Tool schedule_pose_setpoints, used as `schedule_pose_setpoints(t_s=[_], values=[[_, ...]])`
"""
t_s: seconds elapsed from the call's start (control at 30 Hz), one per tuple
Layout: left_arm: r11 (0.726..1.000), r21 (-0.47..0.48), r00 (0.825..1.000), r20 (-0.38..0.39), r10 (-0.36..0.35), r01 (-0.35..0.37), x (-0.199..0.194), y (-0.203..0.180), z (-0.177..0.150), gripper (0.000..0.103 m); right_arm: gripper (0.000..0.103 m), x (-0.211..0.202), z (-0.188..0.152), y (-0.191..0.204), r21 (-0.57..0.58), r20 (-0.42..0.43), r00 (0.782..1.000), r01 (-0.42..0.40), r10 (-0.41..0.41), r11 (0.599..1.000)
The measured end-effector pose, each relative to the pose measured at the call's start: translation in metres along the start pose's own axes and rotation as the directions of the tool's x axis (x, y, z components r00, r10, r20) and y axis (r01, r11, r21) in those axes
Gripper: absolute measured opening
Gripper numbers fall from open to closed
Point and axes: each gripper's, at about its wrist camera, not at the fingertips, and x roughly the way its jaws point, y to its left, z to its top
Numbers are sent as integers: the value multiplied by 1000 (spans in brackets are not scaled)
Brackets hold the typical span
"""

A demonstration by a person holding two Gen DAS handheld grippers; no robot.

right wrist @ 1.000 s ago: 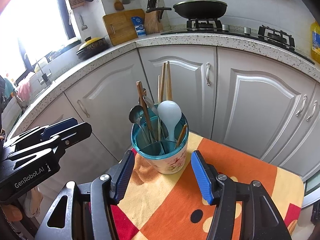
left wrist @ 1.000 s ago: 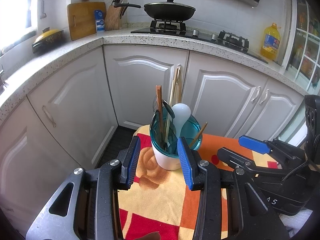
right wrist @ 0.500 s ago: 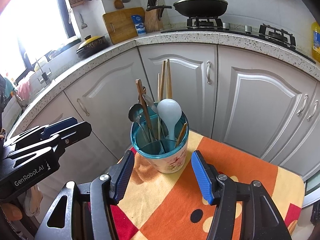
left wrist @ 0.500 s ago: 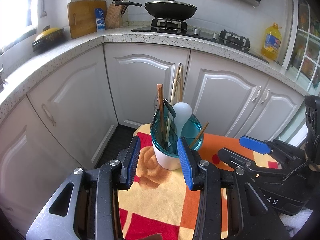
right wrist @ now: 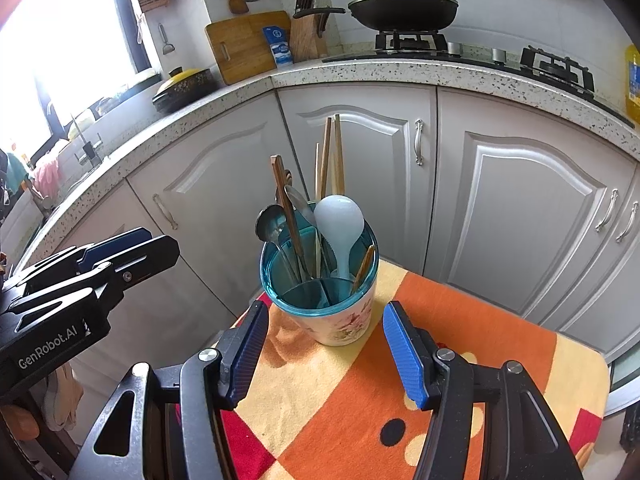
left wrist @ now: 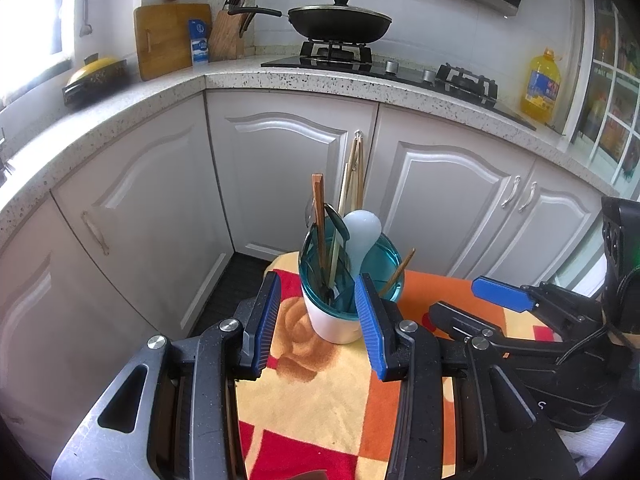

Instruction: Organize utensils

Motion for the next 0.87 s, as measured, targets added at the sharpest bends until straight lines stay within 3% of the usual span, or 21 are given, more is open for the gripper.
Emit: schedule_pose_setpoints(t_s=[0.87], values=[[1000, -2, 1000, -6, 2, -2, 9, -3, -4, 39, 58, 8, -4, -3, 8, -20, 1000, -8, 8, 1000]])
